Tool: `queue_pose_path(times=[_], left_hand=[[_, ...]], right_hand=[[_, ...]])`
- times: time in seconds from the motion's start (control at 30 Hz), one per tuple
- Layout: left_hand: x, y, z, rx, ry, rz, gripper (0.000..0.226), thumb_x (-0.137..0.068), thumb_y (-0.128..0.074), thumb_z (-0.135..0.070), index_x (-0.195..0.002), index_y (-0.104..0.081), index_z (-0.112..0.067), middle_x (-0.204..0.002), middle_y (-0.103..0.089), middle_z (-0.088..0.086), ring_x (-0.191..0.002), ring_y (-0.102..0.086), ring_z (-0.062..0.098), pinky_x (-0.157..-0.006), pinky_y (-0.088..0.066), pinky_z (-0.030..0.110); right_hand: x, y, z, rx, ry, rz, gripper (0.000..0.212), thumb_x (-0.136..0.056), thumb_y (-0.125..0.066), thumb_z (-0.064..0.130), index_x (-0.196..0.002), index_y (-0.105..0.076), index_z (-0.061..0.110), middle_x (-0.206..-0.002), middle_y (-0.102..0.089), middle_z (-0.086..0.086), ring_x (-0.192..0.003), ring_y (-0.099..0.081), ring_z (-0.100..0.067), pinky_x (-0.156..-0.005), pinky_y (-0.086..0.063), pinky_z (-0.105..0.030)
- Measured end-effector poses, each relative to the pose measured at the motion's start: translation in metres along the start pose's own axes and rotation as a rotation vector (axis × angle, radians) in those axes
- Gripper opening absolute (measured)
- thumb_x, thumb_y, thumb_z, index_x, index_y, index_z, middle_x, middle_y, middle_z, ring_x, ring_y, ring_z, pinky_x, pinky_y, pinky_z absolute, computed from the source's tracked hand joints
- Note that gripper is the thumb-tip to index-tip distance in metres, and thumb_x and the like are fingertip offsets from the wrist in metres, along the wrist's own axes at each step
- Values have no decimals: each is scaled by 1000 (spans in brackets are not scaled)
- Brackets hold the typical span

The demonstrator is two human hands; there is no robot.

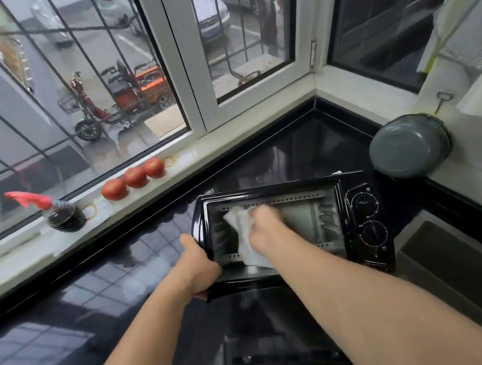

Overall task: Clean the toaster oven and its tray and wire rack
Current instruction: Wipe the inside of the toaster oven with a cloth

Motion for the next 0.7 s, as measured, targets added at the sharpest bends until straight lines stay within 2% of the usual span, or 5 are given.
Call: queue_pose_path(times=[0.13,0.2,0.37,0.53,0.7], left_hand=[[17,16,-1,246,62,165,45,-95,-65,-8,-125,-32,-15,-93,-66,15,-67,-70,24,-53,-59,36],[24,24,-5,334,106,222,35,-103,-58,-34,-131,-43,-19,-98,-73,11,-68,-74,25,-60,-61,40],[-5,23,-27,258,-218,-91,54,-109,-39,-54,-154,-46,-25,-150,-56,0,-141,-50,21,-122,-34,43],[-30,15,-33,436,-321,-146,42,-100,-68,-37,-139,-58,-28,-129,-71,-1,-122,-66,22,-112,-48,50],[-36,14,-35,432,-306,-178,35,-94,-66,-18,-128,-63,-24,-109,-77,1,-102,-73,24,-102,-55,52]], right_hand=[[-2,-39,-40,104,-68,238,28,-97,-37,-6,-95,-65,-5,-91,-70,-21,-85,-70,-30,-79,-58,-37],[-9,-31,-34,299,-25,245,30,-92,-39,-12,-75,-58,6,-65,-61,-11,-58,-61,-20,-54,-51,-29],[-18,-24,-25,380,-3,327,38,-98,-38,-8,-94,-67,16,-85,-70,1,-77,-66,-10,-68,-53,-20],[-22,-17,-44,540,23,273,25,-107,-39,19,-93,-59,18,-95,-62,-5,-81,-56,-12,-69,-44,-21],[1,-8,-45,1519,241,514,33,-101,-41,7,-128,-58,-3,-131,-59,-23,-108,-58,-35,-83,-43,-37]])
Point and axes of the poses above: each hand's wrist, its own x-axis away from the middle knuckle, its own y-axis out of the back of the hand, z = x × y, the point moved 1 cm from there along -x, towards the middle knuckle
